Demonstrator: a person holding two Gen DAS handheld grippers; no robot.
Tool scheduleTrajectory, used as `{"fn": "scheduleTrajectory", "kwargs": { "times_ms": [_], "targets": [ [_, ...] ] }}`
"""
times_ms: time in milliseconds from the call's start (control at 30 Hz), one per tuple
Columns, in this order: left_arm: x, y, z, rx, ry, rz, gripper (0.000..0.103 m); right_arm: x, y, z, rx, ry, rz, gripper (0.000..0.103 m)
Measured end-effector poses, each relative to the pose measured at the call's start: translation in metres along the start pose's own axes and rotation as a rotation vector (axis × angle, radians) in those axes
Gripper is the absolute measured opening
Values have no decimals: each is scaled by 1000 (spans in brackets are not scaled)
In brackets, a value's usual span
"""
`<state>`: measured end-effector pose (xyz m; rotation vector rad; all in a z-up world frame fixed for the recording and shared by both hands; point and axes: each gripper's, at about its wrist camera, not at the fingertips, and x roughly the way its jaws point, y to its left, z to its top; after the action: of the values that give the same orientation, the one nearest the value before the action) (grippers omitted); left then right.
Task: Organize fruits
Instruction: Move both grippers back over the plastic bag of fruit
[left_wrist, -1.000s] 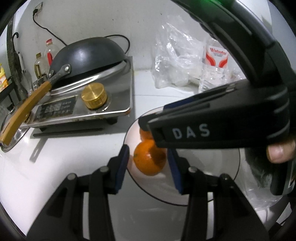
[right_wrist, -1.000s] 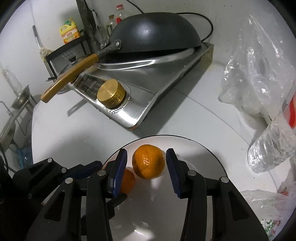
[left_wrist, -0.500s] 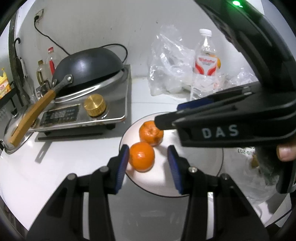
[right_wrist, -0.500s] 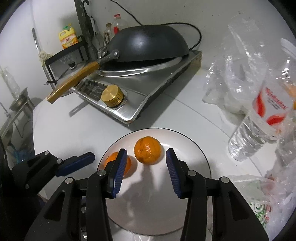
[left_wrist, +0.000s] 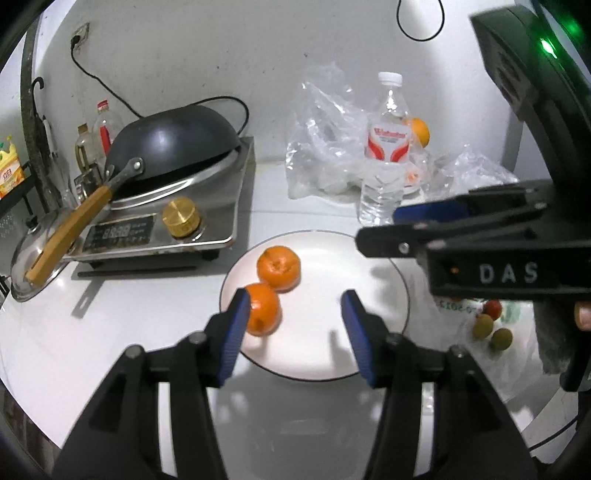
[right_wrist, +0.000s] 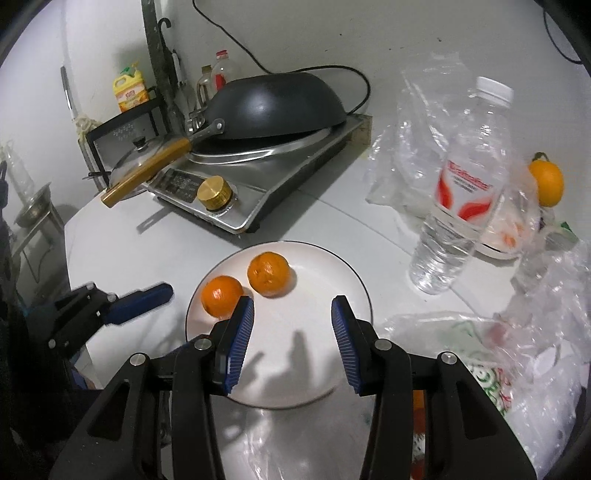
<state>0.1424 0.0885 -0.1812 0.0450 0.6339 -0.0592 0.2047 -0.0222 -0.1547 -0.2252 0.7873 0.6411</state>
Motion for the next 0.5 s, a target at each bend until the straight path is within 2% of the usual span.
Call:
{"fn": "scheduleTrajectory", "kwargs": {
  "times_ms": [500],
  "targets": [
    [-10, -33, 5, 55, -7, 8, 53, -35, -28, -31, 30, -29, -29, 46]
  ]
}}
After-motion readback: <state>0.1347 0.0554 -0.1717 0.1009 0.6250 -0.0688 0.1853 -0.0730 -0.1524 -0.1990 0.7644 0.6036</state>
